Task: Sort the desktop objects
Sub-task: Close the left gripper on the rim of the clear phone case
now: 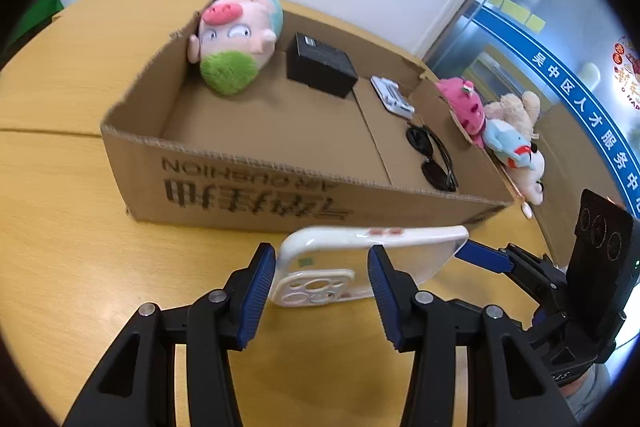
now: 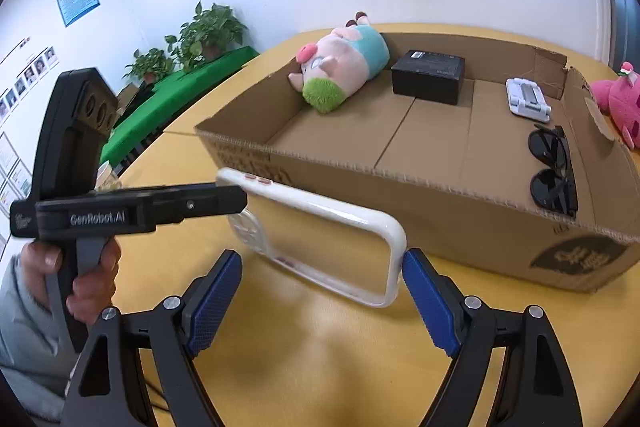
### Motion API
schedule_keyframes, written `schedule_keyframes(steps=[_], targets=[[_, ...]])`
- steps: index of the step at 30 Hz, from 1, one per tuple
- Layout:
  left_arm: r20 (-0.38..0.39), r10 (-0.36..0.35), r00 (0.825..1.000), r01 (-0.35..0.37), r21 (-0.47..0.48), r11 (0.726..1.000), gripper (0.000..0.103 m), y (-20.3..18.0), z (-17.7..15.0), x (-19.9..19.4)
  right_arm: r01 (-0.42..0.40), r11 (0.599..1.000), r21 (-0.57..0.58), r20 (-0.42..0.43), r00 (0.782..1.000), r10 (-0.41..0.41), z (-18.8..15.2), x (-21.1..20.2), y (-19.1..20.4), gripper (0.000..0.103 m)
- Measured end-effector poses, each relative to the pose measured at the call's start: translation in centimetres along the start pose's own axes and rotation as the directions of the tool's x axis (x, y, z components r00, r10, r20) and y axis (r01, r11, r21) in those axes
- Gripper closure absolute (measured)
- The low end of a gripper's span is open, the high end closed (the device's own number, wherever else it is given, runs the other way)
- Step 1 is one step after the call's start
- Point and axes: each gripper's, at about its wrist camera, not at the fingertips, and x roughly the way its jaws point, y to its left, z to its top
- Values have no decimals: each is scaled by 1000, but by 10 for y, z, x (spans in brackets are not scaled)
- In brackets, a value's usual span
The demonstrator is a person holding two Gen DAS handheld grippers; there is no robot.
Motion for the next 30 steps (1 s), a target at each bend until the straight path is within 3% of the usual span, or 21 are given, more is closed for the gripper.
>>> schedule_keyframes(steps=[9, 13, 18, 20, 22, 23, 30], targets=[[-28, -77, 997, 78, 18, 997, 55, 0, -22, -11, -21, 997, -69, -40, 999, 18, -29, -7, 6, 21], [-37, -75, 997, 75, 24, 997, 54, 3, -27, -14, -4, 998, -59, -58, 998, 1, -33, -12, 2, 21], [-81, 7, 997, -6, 18, 1000, 55, 9, -31, -2, 139, 988, -69, -131, 980, -147, -32, -3, -8, 21], [-104, 51, 993, -49, 22, 999, 55, 12, -33, 4, 177, 981, -82, -178, 966, -189, -34, 6, -11, 28], [-108, 93, 990, -90, 29, 996, 54, 15, -35, 7, 199, 975, -96, -209, 954, -216, -39, 12, -14, 46], [-110, 110, 988, -107, 32, 994, 54, 16, -36, 7, 216, 971, -101, -221, 947, -233, -41, 14, -15, 48], [-166, 160, 973, -145, 96, 985, 59, 13, -47, 15, 190, 973, -131, -245, 945, -217, -48, 22, -6, 70]])
